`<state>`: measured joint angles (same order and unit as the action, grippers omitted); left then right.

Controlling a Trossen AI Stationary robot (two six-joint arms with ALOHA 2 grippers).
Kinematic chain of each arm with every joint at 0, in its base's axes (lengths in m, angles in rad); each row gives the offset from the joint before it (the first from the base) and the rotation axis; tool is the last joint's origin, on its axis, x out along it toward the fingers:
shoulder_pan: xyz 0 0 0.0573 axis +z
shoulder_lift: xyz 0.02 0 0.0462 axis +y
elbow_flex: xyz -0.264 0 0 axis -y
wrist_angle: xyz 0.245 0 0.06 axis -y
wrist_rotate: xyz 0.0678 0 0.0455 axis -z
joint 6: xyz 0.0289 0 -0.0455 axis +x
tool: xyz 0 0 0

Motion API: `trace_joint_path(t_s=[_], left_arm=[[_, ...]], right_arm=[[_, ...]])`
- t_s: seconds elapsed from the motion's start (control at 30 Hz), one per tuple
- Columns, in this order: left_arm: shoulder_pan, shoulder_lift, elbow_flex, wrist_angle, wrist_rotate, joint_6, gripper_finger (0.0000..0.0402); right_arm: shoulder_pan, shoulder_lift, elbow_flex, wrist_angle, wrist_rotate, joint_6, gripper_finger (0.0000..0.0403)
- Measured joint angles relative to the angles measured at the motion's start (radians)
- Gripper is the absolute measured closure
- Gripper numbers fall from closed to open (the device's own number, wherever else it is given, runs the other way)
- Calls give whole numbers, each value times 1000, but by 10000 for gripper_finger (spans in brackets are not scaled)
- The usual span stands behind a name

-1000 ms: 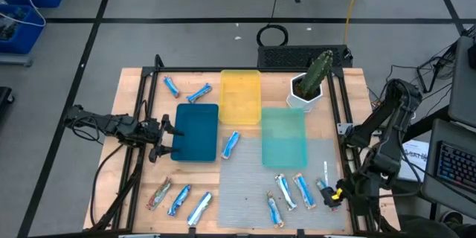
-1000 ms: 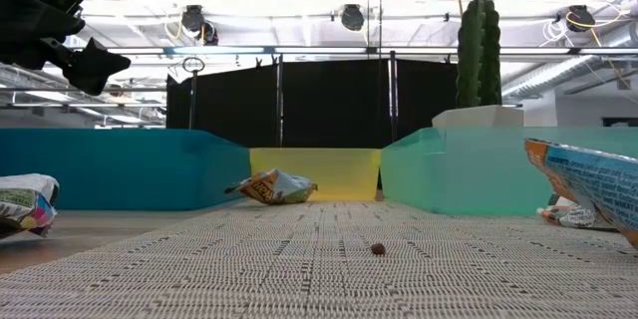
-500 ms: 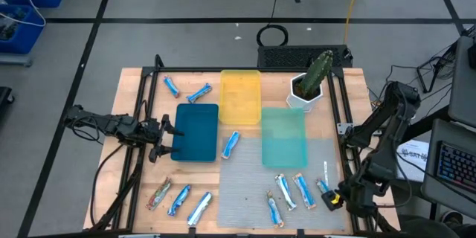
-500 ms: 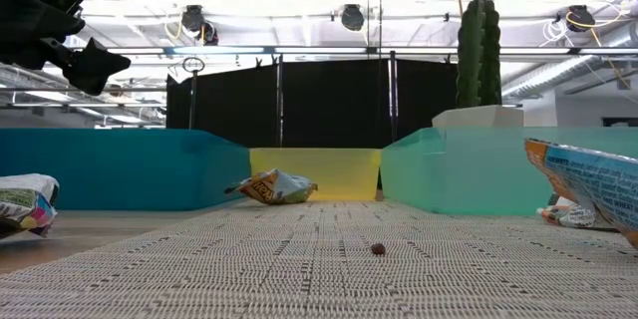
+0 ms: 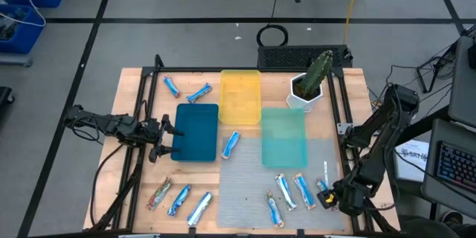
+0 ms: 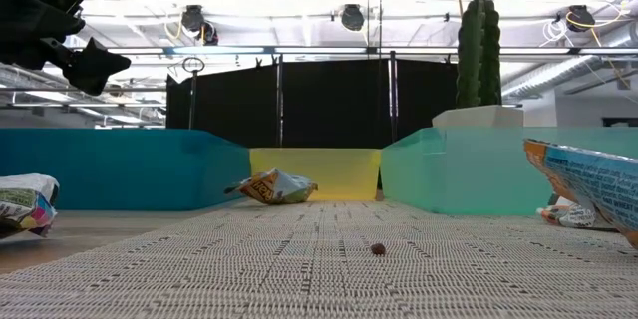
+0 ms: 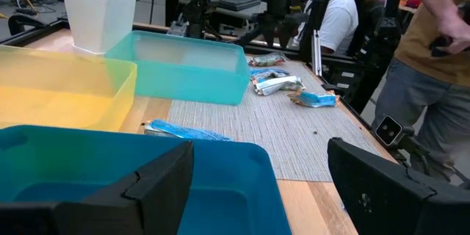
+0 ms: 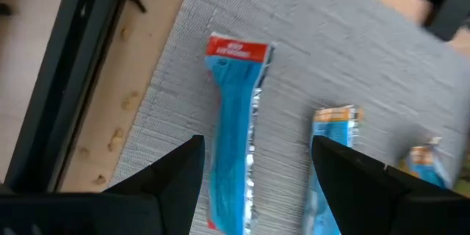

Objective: Pick and place Granola Bars by type
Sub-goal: Put the red granola bar into the green bin

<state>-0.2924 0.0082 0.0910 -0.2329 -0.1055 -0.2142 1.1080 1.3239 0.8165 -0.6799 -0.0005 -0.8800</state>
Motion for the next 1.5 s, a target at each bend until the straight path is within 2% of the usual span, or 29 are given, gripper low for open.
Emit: trace_joint_path(t_s=[0.67,1.27,1.4,1.5], left_arm=[[0,0,0,0,0,0,91],[0,0,0,0,0,0,92],[0,0,0,0,0,-1,91],[0,0,0,-1,0,0,91]], right_arm=[[-24,65,-68,68,-3,-110,161],[-24,66,-69,98,-18,-108,161],[-24,66,-69,104,-40,-107,177],[-24,66,-69,105,-46,-107,206]])
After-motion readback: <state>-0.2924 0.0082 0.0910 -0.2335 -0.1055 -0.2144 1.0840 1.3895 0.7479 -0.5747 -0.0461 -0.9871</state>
